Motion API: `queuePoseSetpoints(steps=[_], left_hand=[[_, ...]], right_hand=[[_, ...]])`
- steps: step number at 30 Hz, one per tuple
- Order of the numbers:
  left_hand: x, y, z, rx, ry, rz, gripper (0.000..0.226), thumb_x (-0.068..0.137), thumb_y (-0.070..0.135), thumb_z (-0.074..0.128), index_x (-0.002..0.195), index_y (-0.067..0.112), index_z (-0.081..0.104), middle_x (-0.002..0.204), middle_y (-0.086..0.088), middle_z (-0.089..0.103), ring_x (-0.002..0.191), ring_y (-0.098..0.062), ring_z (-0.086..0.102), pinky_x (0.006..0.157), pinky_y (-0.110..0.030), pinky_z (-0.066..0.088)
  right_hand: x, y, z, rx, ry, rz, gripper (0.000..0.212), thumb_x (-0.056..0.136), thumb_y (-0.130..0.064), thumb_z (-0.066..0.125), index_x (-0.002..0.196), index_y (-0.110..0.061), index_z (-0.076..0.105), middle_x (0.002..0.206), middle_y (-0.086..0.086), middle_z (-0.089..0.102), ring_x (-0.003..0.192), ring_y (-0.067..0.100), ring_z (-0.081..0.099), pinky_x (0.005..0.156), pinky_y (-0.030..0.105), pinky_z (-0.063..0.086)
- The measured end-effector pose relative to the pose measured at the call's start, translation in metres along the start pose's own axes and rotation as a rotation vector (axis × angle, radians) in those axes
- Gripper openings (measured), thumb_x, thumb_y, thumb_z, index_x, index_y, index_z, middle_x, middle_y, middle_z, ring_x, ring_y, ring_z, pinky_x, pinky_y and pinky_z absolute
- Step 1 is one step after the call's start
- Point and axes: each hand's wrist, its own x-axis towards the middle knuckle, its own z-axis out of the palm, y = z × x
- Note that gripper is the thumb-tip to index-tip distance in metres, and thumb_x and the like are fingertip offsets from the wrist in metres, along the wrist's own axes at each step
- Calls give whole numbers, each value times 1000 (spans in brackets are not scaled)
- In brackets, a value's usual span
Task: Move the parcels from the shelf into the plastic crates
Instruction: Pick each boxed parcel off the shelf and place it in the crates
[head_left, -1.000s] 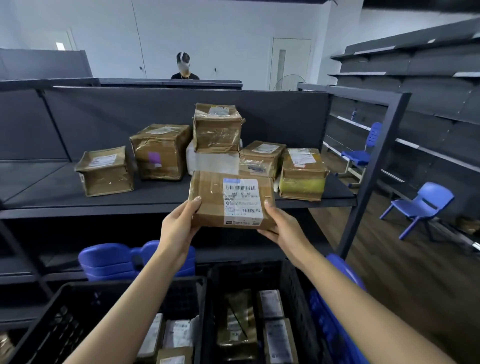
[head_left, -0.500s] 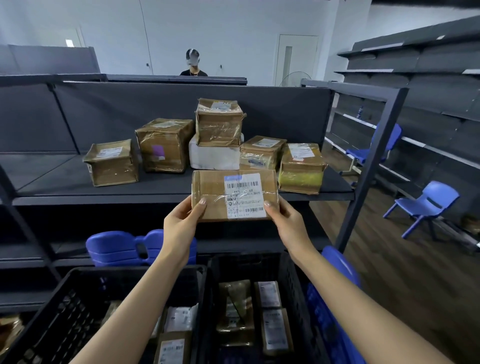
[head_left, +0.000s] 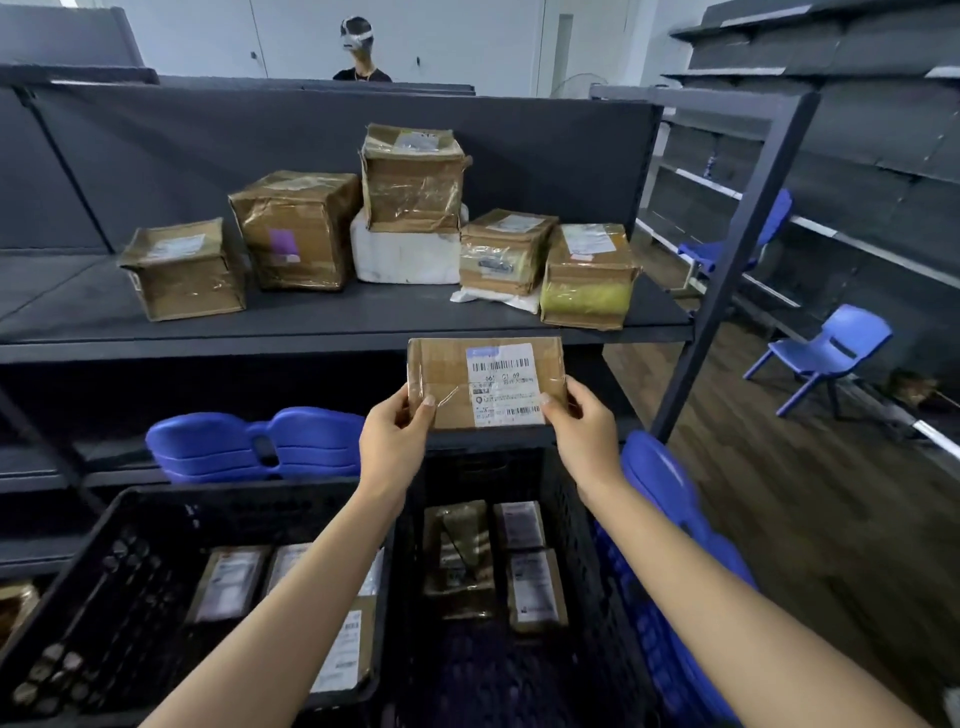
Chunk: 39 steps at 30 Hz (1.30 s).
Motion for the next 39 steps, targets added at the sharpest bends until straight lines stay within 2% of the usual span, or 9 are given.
queuePoseSetpoints(steps=[4, 8, 14, 17, 22, 27, 30, 33, 39], left_hand=[[-15, -21, 7, 78, -6, -120, 33, 93, 20, 59, 125, 14, 59, 111, 4, 67, 104, -14, 62, 88, -26, 47], [-30, -60, 11, 202, -34, -254, 38, 92, 18, 60, 128, 9, 56, 117, -3, 65, 102, -16, 59, 84, -27, 45], [-62, -120, 21, 403, -144, -370, 16, 91, 11, 52, 98, 4, 65, 93, -12, 68, 83, -29, 61, 62, -35, 44], [-77, -154, 27, 484, -255, -485, 30, 87, 9, 50, 117, 8, 56, 113, -15, 62, 90, -29, 60, 60, -30, 42], [-95, -199, 33, 583, -320, -555, 47, 84, 4, 45, 130, 10, 45, 124, -15, 56, 95, -33, 61, 61, -31, 43], [-108, -237, 39, 740, -406, -632, 60, 87, 5, 47, 144, 2, 29, 142, -20, 43, 118, -33, 54, 74, -31, 44], [-114, -260, 44, 797, -445, -676, 46, 89, 7, 45, 134, -2, 41, 133, -18, 53, 117, -33, 55, 88, -36, 48], [-117, -277, 49, 856, -511, -671, 32, 94, 7, 41, 123, -1, 53, 124, -15, 60, 114, -31, 57, 87, -33, 47], [-109, -312, 56, 830, -436, -747, 50, 93, 9, 44, 140, -4, 32, 140, -17, 46, 127, -30, 48, 99, -29, 40]], right_hand=[[-12, 23, -1, -73, -8, 64, 34, 94, -22, 54, 127, -22, 58, 119, -5, 63, 110, 12, 58, 98, 34, 47], [-32, 52, 1, -148, -36, 136, 24, 94, -14, 54, 116, -19, 61, 102, -7, 65, 99, 14, 62, 83, 25, 48], [-69, 125, 10, -337, -94, 368, 41, 93, -20, 54, 133, -12, 54, 126, 5, 62, 114, 23, 58, 81, 24, 41], [-90, 156, 16, -372, -127, 446, 38, 93, -18, 54, 129, -12, 58, 122, 8, 65, 111, 25, 60, 86, 29, 45], [-109, 194, 26, -429, -184, 553, 33, 95, -16, 52, 127, -7, 57, 122, 11, 63, 112, 29, 58, 84, 29, 44], [-121, 242, 37, -497, -308, 594, 28, 95, -16, 52, 121, -11, 61, 119, 9, 65, 107, 27, 60, 82, 28, 46], [-123, 268, 47, -537, -362, 621, 27, 94, -16, 52, 119, -13, 63, 119, 9, 66, 108, 27, 60, 78, 25, 44], [-121, 289, 58, -584, -404, 628, 28, 94, -14, 50, 120, -14, 62, 120, 8, 65, 110, 28, 60, 74, 22, 39], [-112, 325, 74, -604, -465, 632, 31, 92, -16, 54, 123, -12, 59, 124, 8, 63, 113, 26, 59, 82, 22, 43]])
